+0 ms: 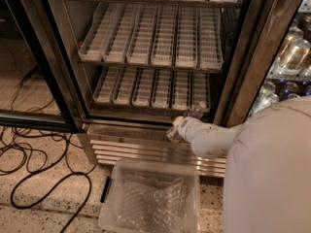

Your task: Pick water bottle from bottom shelf of fridge

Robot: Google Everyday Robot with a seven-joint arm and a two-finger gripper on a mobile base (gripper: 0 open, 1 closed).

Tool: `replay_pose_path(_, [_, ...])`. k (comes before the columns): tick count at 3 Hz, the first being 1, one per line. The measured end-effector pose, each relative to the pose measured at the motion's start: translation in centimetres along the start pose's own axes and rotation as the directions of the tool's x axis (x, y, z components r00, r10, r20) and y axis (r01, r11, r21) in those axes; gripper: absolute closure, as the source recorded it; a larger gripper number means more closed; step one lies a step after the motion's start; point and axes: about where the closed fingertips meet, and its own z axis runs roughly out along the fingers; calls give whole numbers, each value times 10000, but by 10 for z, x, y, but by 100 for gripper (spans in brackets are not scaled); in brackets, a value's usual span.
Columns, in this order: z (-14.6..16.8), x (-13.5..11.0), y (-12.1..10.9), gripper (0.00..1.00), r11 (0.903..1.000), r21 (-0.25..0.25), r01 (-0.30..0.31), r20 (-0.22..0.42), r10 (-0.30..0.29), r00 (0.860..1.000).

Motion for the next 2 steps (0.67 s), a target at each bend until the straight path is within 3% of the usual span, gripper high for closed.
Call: replay_pose_path(2, [-2,14,-2,100,10000,14,-73,-274,73,9996])
